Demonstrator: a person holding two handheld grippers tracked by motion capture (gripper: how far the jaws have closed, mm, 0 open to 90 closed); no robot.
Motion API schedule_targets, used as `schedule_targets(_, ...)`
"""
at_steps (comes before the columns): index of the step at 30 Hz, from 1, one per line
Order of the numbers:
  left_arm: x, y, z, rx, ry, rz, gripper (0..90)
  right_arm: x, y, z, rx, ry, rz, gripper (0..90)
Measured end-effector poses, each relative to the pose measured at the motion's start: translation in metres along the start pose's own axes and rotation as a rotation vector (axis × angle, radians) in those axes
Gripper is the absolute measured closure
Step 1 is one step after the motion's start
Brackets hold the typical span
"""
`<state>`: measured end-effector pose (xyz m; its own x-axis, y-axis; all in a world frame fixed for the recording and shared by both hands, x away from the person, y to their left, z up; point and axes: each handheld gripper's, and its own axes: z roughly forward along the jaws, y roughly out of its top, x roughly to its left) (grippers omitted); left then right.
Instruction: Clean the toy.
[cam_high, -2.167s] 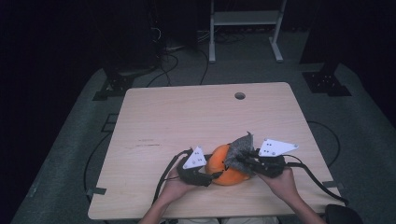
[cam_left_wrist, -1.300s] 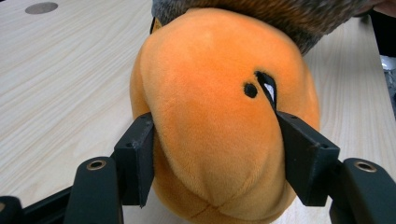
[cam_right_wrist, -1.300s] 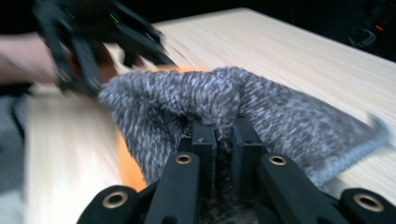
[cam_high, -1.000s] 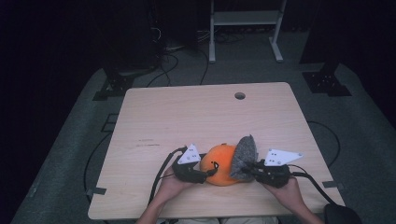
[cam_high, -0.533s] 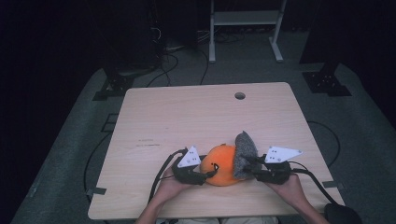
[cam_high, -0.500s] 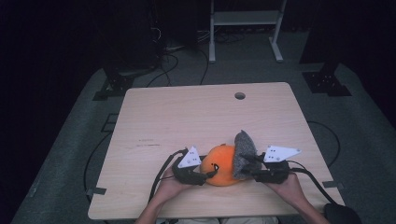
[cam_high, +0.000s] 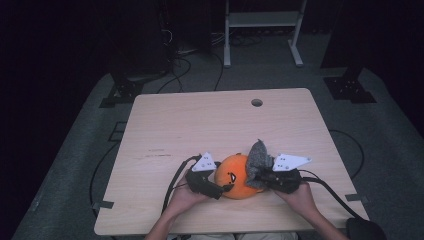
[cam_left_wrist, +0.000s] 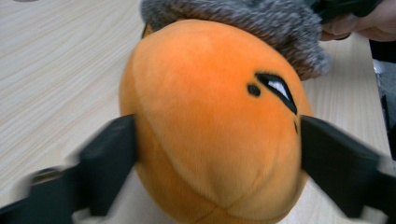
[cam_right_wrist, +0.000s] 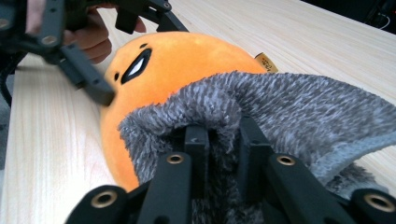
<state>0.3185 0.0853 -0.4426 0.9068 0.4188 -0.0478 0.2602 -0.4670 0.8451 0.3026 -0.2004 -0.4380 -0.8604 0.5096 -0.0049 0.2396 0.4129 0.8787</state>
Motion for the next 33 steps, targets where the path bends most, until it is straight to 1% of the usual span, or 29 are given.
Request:
schedule_targets(1,0.0,-0.001,-0.001,0.001,0.004,0.017,32.6,-0.002,-0.003,-0.006,0.005,-0.011,0.008,79.0)
schedule_targets(2,0.0,-0.001,-0.002,0.001,0.007,0.015,35.2,-0.005,-0.005,-0.011,0.013,-0.018,0.016,79.2)
schedule_targets(3,0.0,-0.001,-0.002,0.001,0.007,0.015,36.7,-0.007,-0.009,-0.015,0.03,-0.035,0.015,79.2)
schedule_targets(4,0.005,-0.004,-0.004,0.003,-0.003,0.0,37.5,-0.009,-0.013,-0.018,0.06,-0.052,0.008,79.2)
schedule_targets(5,0.006,-0.006,-0.005,0.001,-0.01,-0.008,38.1,-0.01,-0.018,-0.019,0.085,-0.054,0.016,79.2)
schedule_targets(7,0.006,-0.006,-0.005,-0.005,-0.013,0.002,38.9,-0.008,-0.025,-0.022,0.084,-0.029,0.037,79.2)
schedule_targets(8,0.006,-0.006,-0.005,-0.005,-0.013,0.002,39.6,-0.008,-0.025,-0.022,0.084,-0.029,0.037,79.2)
schedule_targets(9,0.004,-0.005,-0.004,-0.007,-0.01,0.02,40.1,-0.004,-0.022,-0.024,0.044,0.001,0.047,79.2)
schedule_targets(10,0.0,-0.003,-0.002,-0.009,-0.007,0.054,40.7,-0.003,-0.019,-0.023,0.019,0.014,0.052,79.2)
schedule_targets(11,0.0,-0.003,-0.002,-0.009,-0.007,0.054,41.2,-0.003,-0.019,-0.023,0.019,0.014,0.052,79.2)
schedule_targets(12,-0.002,-0.003,-0.002,-0.008,-0.004,0.079,41.2,-0.001,-0.014,-0.023,-0.004,0.02,0.056,79.3)
schedule_targets(13,-0.005,-0.003,-0.002,-0.011,0.001,0.102,41.4,-0.003,-0.007,-0.02,-0.035,0.018,0.062,79.3)
schedule_targets(15,-0.01,-0.003,-0.004,-0.001,0.007,0.161,41.3,-0.005,-0.004,-0.019,-0.048,0.009,0.07,79.3)
schedule_targets(16,-0.012,-0.004,-0.005,0.0,0.01,0.181,41.3,-0.009,-0.003,-0.018,-0.063,0.002,0.083,79.3)
schedule_targets(17,-0.013,-0.004,-0.005,0.0,0.01,0.19,40.7,-0.015,-0.003,-0.018,-0.062,-0.023,0.107,79.3)
schedule_targets(18,-0.013,-0.004,-0.005,-0.001,0.008,0.188,40.7,-0.015,-0.003,-0.018,-0.062,-0.023,0.107,79.3)
schedule_targets(19,-0.011,-0.004,-0.005,-0.006,0.012,0.164,37.2,-0.019,-0.007,-0.017,-0.02,-0.04,0.118,79.3)
schedule_targets(21,-0.01,-0.001,-0.002,0.0,0.03,0.122,21.6,-0.014,-0.011,-0.015,0.015,-0.031,0.093,79.3)
schedule_targets(22,-0.01,-0.001,-0.002,0.0,0.03,0.122,14.6,-0.01,-0.01,-0.017,0.012,-0.021,0.079,79.3)
schedule_targets(23,-0.009,0.001,-0.001,0.012,0.044,0.105,9.0,-0.007,-0.008,-0.019,-0.003,-0.007,0.069,79.3)
schedule_targets(24,-0.007,0.002,0.001,0.018,0.038,0.073,8.8,-0.004,-0.005,-0.021,-0.029,0.014,0.06,79.4)
schedule_targets(25,-0.004,0.002,0.002,0.015,0.015,0.042,11.7,-0.001,-0.002,-0.022,-0.049,0.023,0.043,79.4)
schedule_targets(26,-0.003,0.002,0.002,0.007,-0.001,0.025,11.7,-0.001,-0.002,-0.022,-0.049,0.023,0.043,79.4)
schedule_targets(27,-0.004,0.002,0.001,0.003,-0.001,0.041,27.1,0.002,0.004,-0.019,-0.062,0.018,0.025,79.4)
schedule_targets(28,-0.006,0.003,0.001,-0.006,0.017,0.076,27.1,0.002,0.004,-0.019,-0.062,0.018,0.025,79.4)
schedule_targets(30,-0.011,0.005,-0.001,-0.018,0.057,0.153,37.5,0.002,0.008,-0.017,-0.091,0.007,0.027,79.4)
schedule_targets(31,-0.016,0.007,-0.001,-0.042,0.101,0.215,41.1,0.0,0.015,-0.017,-0.12,-0.02,0.023,79.4)
schedule_targets(32,-0.016,0.007,-0.001,-0.042,0.101,0.215,41.7,-0.002,0.019,-0.017,-0.132,-0.036,0.024,79.4)
schedule_targets(33,-0.018,0.01,-0.002,-0.048,0.115,0.234,41.8,-0.003,0.022,-0.016,-0.133,-0.049,0.022,79.4)
